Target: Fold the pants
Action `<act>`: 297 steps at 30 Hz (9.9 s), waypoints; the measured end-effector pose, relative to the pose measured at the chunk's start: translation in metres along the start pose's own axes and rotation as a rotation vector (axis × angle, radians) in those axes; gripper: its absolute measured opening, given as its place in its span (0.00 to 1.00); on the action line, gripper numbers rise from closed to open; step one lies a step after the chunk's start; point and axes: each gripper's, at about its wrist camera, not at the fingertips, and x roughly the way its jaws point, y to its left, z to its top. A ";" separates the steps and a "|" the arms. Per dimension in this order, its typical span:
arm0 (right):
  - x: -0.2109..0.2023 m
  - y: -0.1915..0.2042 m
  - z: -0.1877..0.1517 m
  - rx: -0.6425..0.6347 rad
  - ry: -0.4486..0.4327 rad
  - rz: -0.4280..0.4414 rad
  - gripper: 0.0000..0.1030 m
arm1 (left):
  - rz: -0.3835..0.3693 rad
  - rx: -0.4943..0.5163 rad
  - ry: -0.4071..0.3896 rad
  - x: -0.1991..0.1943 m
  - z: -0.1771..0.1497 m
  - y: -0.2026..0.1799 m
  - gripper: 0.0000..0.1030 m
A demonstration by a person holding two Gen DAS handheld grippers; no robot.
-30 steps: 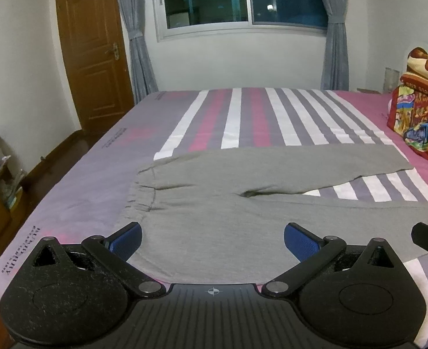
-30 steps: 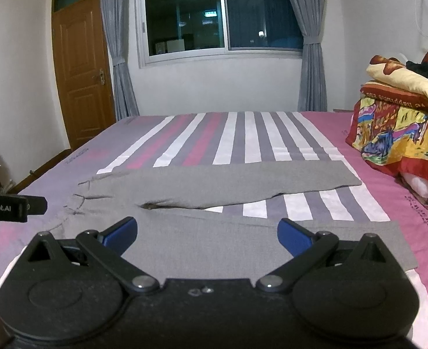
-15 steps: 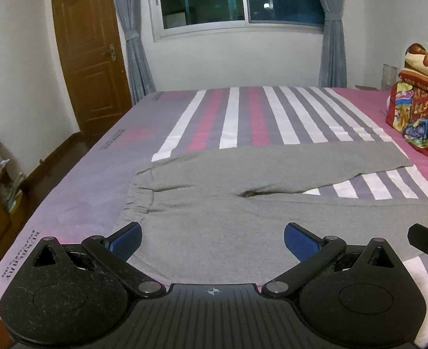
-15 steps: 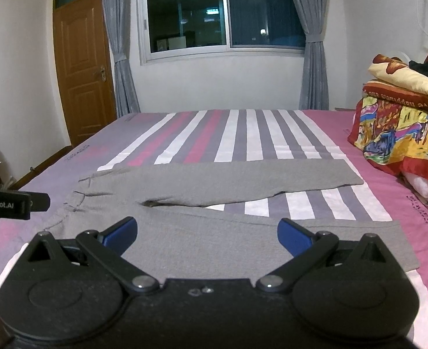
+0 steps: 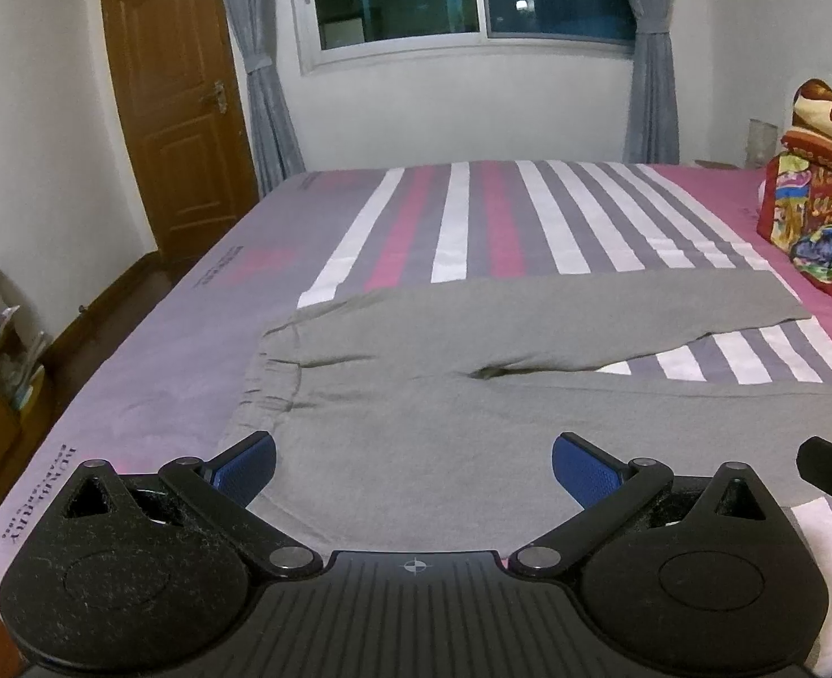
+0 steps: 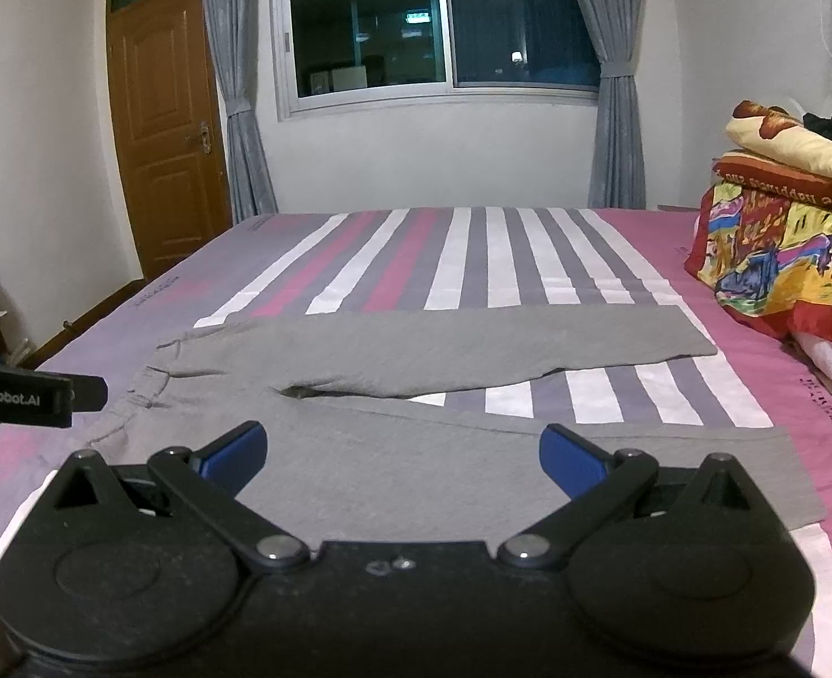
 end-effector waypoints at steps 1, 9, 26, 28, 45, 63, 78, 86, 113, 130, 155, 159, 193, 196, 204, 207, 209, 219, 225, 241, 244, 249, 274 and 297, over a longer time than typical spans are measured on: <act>0.000 0.000 0.000 0.010 0.000 0.009 1.00 | 0.003 0.002 -0.002 0.002 0.000 0.001 1.00; 0.006 0.003 0.003 -0.001 0.002 0.016 1.00 | 0.002 -0.005 -0.019 0.015 0.001 0.006 1.00; 0.043 0.012 0.018 -0.049 -0.021 0.049 1.00 | 0.085 0.028 -0.010 0.067 0.018 0.024 1.00; 0.050 0.014 0.021 -0.056 -0.025 0.054 1.00 | 0.094 0.031 -0.007 0.074 0.023 0.026 1.00; 0.119 0.032 0.047 -0.140 -0.048 0.087 0.99 | 0.141 -0.013 0.039 0.148 0.060 0.047 1.00; 0.219 0.054 0.074 -0.210 -0.017 0.180 0.92 | 0.169 -0.043 0.138 0.258 0.083 0.070 1.00; 0.340 0.073 0.085 -0.312 0.092 0.282 0.85 | 0.205 -0.091 0.263 0.377 0.083 0.104 1.00; 0.407 0.085 0.096 -0.354 0.144 0.315 0.85 | 0.195 -0.084 0.286 0.418 0.080 0.108 1.00; 0.388 0.079 0.110 -0.511 0.137 0.469 0.05 | 0.145 -0.100 0.355 0.418 0.070 0.117 0.65; 0.234 0.062 -0.029 -0.403 0.258 0.446 0.16 | -0.005 -0.190 0.402 0.261 -0.006 0.124 0.65; 0.221 0.020 -0.027 0.039 0.403 0.371 0.26 | -0.230 -0.808 0.491 0.309 -0.079 0.116 0.65; 0.225 0.015 -0.027 0.092 0.404 0.375 0.26 | -0.238 -0.949 0.410 0.314 -0.088 0.123 0.54; 0.168 0.039 -0.070 0.112 0.368 0.311 0.15 | -0.156 -0.588 0.366 0.281 -0.082 0.159 0.14; 0.166 0.035 -0.068 0.159 0.380 0.325 0.19 | -0.151 -0.599 0.371 0.275 -0.084 0.159 0.18; 0.154 -0.016 -0.064 0.220 0.373 0.280 0.31 | -0.150 -0.533 0.308 0.218 -0.073 0.146 0.21; 0.147 -0.049 -0.062 0.238 0.359 0.215 0.31 | -0.201 -0.477 0.328 0.225 -0.064 0.115 0.21; 0.147 -0.068 -0.063 0.267 0.352 0.177 0.31 | -0.210 -0.436 0.350 0.238 -0.061 0.089 0.21; 0.185 -0.155 -0.061 0.602 0.292 0.105 0.26 | -0.182 -0.401 0.412 0.267 -0.068 0.057 0.21; 0.186 -0.164 -0.049 0.568 0.207 0.097 0.07 | -0.152 -0.350 0.406 0.275 -0.065 0.044 0.21; 0.128 -0.157 -0.083 0.430 0.249 0.016 0.29 | -0.132 -0.331 0.389 0.264 -0.060 0.035 0.22; 0.120 -0.172 -0.073 0.468 0.203 0.032 0.40 | -0.168 -0.331 0.382 0.259 -0.054 0.021 0.23; 0.125 -0.207 -0.064 0.542 0.203 0.021 0.41 | -0.192 -0.266 0.395 0.257 -0.053 -0.013 0.32; 0.187 -0.281 0.025 0.344 0.065 -0.191 0.07 | -0.162 -0.114 0.363 0.252 -0.058 -0.051 0.75; 0.090 -0.344 -0.081 0.575 0.150 -0.287 0.23 | -0.147 -0.085 0.347 0.249 -0.061 -0.057 0.79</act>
